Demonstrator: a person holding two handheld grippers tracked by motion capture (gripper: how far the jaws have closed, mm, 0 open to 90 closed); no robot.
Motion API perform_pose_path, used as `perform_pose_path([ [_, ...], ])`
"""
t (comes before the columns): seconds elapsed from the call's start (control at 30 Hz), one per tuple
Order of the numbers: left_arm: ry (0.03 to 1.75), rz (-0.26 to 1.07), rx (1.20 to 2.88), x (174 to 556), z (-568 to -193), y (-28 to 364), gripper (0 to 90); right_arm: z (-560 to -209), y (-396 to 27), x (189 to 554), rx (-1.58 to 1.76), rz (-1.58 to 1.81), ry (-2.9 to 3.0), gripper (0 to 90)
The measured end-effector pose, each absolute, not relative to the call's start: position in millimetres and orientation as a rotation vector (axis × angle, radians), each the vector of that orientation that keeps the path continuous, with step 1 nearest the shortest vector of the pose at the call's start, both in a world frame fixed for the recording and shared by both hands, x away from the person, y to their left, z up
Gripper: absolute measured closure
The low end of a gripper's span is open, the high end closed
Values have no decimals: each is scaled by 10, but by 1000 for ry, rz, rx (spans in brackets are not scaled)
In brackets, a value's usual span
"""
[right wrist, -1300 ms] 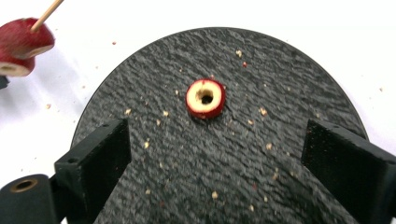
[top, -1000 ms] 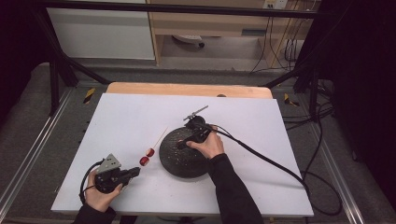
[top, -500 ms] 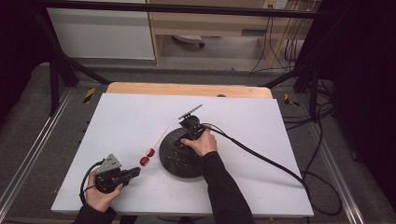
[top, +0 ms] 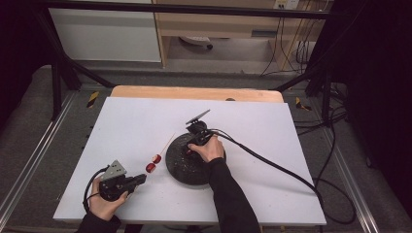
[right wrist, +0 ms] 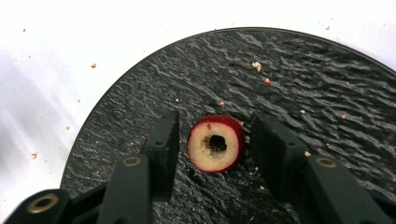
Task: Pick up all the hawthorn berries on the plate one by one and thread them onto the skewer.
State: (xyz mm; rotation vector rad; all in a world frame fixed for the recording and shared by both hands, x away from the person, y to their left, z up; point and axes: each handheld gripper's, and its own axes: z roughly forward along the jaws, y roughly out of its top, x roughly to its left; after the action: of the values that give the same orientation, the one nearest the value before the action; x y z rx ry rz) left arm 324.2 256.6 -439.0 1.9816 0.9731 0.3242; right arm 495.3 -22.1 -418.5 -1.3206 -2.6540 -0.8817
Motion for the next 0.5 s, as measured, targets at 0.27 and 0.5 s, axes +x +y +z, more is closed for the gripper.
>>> perform_pose_path([
  [0.27, 973, 324, 1981, 3242, -4390, 2566, 889, -4205, -218, 4960, -1320, -873, -2655, 604],
  [0.5, 973, 325, 1982, 3242, -4390, 2565, 889, -4197, -223, 4959, -1328, -861, -2653, 610],
])
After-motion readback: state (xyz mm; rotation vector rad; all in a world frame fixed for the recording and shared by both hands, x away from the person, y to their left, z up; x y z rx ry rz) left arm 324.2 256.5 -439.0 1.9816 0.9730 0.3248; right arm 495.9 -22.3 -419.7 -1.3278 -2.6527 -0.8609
